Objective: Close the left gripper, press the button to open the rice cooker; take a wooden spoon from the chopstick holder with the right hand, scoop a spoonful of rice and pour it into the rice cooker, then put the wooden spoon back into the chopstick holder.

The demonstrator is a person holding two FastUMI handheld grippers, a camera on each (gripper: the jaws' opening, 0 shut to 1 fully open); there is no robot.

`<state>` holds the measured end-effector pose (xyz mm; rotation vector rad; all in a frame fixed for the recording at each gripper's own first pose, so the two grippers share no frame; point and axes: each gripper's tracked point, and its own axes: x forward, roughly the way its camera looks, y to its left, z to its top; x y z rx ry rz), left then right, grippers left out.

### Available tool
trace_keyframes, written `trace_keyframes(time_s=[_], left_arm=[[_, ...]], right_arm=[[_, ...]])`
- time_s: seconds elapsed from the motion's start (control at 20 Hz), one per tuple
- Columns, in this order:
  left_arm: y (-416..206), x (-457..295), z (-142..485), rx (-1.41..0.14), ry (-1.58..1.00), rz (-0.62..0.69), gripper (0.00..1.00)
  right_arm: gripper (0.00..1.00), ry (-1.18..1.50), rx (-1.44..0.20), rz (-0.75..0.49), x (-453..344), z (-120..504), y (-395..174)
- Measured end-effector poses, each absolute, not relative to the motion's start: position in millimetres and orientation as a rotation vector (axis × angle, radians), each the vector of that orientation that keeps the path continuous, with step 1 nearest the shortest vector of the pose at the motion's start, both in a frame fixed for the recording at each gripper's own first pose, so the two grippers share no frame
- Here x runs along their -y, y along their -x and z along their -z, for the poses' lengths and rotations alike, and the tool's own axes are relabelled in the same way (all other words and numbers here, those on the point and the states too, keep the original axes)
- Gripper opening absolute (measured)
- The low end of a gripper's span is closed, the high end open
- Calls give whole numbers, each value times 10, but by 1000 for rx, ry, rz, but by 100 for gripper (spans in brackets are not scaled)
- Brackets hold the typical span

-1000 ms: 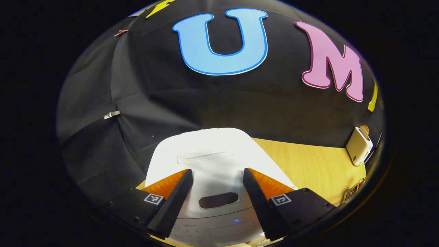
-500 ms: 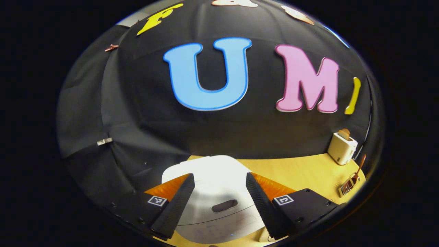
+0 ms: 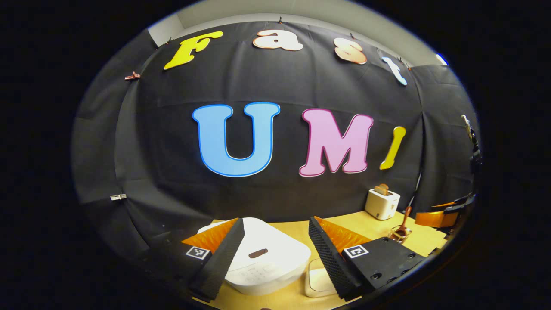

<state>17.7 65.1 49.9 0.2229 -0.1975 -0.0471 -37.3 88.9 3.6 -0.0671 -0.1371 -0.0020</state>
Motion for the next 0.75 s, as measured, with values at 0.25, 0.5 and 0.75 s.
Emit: trace_keyframes(time_s=[0.25, 0.5, 0.75], left_arm=[[301, -822, -441, 235, -153, 52, 97], [296, -1056, -34, 150, -125, 27, 97], [220, -957, 145, 96, -124, 40, 97]], right_arm=[[98, 55, 180, 65, -887, 108, 680], [99, 47, 78, 93, -862, 620, 739], [99, 57, 17, 65, -1005, 848, 723]])
